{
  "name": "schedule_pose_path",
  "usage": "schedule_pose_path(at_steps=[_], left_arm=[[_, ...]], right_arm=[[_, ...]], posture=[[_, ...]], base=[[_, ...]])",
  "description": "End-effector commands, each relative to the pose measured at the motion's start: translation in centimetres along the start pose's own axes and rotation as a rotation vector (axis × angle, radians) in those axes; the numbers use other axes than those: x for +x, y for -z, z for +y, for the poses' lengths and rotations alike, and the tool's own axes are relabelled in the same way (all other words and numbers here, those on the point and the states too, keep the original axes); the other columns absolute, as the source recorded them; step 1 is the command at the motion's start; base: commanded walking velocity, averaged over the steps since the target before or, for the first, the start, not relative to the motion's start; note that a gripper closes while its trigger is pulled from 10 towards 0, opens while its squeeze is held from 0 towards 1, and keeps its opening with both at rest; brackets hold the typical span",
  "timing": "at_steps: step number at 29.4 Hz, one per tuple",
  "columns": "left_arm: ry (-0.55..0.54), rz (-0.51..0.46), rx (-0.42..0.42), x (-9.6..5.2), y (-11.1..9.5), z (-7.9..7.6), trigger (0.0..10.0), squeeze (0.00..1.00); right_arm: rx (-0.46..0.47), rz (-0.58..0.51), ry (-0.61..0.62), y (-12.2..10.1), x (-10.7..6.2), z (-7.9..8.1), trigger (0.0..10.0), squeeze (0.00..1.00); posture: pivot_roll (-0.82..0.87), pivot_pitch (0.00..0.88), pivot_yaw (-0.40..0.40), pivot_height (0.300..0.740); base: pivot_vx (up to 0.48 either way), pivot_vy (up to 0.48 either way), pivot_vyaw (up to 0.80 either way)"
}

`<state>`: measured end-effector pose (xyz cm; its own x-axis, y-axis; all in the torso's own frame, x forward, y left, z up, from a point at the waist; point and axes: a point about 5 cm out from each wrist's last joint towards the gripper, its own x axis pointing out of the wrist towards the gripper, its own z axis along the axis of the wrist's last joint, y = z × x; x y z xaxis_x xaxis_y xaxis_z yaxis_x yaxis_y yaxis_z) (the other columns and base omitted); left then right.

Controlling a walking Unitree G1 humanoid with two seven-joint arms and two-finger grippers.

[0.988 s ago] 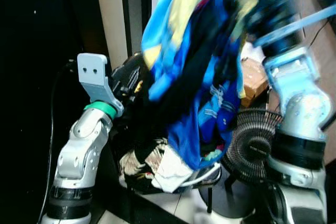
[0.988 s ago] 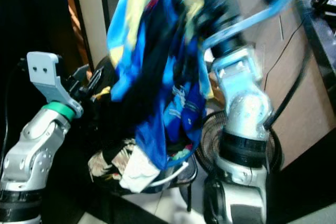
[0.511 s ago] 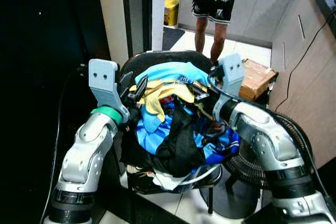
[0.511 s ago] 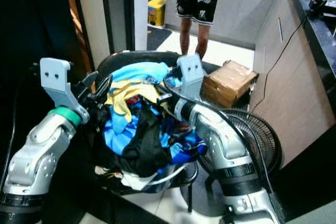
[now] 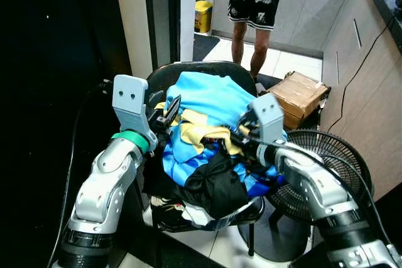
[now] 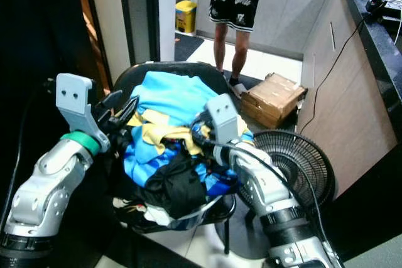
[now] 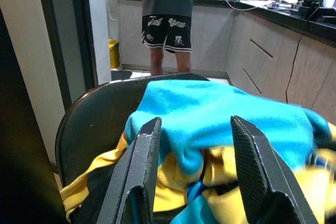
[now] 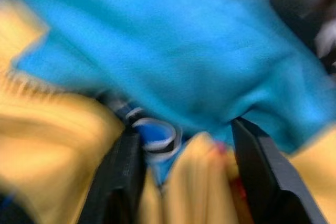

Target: Clothes washing

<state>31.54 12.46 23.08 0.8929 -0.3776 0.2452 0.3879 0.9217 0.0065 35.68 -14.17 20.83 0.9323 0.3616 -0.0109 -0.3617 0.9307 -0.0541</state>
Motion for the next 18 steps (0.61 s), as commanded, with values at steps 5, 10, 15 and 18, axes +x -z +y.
schedule_pose_path(at_steps=[5, 10, 15, 18], left_arm=[[-0.021, 0.011, 0.0, -0.3, 0.2, 0.3, 10.0, 0.0], [-0.035, 0.012, -0.003, -0.4, 0.2, 0.5, 10.0, 0.0], [-0.044, 0.005, -0.005, -0.3, 0.0, 0.5, 10.0, 0.0], [-0.045, 0.003, -0.008, -0.2, 0.0, 0.5, 10.0, 0.0]], right_arm=[[0.134, -0.308, 0.142, -4.5, -0.4, -2.3, 10.0, 1.0], [0.174, -0.435, 0.18, -6.4, -0.7, -2.9, 10.0, 1.0], [0.279, -0.454, 0.141, -6.7, 0.1, -2.1, 10.0, 0.0], [0.247, -0.345, 0.025, -5.5, 1.4, -0.4, 10.0, 0.0]], posture=[[0.11, 0.03, 0.041, 0.74], [0.11, 0.032, 0.038, 0.74], [0.11, 0.033, 0.035, 0.74], [0.1, 0.037, 0.043, 0.74]], base=[[0.0, 0.0, 0.0], [0.0, 0.0, 0.0], [0.0, 0.0, 0.0], [0.0, 0.0, 0.0]])
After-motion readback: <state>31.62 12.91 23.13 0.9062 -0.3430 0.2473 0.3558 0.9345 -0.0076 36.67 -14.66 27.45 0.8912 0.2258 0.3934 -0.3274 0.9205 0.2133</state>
